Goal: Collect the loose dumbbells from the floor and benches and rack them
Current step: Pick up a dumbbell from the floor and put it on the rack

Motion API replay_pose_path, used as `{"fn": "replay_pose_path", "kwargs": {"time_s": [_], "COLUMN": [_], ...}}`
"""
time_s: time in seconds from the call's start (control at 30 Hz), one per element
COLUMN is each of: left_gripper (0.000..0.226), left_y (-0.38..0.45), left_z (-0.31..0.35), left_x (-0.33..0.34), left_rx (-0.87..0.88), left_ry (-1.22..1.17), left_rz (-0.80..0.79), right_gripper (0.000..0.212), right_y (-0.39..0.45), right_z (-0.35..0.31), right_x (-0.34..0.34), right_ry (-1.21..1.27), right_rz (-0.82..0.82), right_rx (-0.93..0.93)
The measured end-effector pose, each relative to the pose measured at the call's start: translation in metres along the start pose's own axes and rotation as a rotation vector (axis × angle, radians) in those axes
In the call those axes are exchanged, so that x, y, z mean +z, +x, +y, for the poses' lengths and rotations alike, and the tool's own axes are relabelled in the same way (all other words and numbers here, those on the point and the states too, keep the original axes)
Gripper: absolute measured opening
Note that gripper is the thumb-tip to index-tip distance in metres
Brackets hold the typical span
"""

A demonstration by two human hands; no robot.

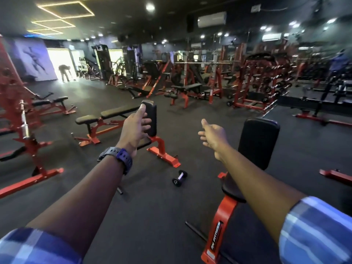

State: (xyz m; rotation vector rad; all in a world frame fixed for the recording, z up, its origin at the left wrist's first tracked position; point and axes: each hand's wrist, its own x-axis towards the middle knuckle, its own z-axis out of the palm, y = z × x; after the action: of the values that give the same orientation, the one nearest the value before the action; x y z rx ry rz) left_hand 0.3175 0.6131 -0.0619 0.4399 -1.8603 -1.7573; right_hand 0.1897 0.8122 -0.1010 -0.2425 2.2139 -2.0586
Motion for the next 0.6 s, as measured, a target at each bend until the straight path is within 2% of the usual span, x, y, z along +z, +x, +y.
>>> {"fn": "replay_pose_path", "kwargs": {"time_s": [0.3,0.6], "left_gripper": [0.069,0.060], "left_y": [0.202,0.398], "left_z": [-0.033,-0.118], "left_x": [0.014,0.017], "left_rx": [-0.009,-0.117], "left_ry": [-0.009,-0.039], "left_rz": [-0.029,-0.082], "right_gripper": [0.045,0.042], "right_y": [0.199,0.363], "right_z": [0.012,0.065], "right_x": [0.067,0.148], "right_ry": [0.007,-0.049], "right_rz": [0.053,0.106], "right_rx": [0.043,0.133]}}
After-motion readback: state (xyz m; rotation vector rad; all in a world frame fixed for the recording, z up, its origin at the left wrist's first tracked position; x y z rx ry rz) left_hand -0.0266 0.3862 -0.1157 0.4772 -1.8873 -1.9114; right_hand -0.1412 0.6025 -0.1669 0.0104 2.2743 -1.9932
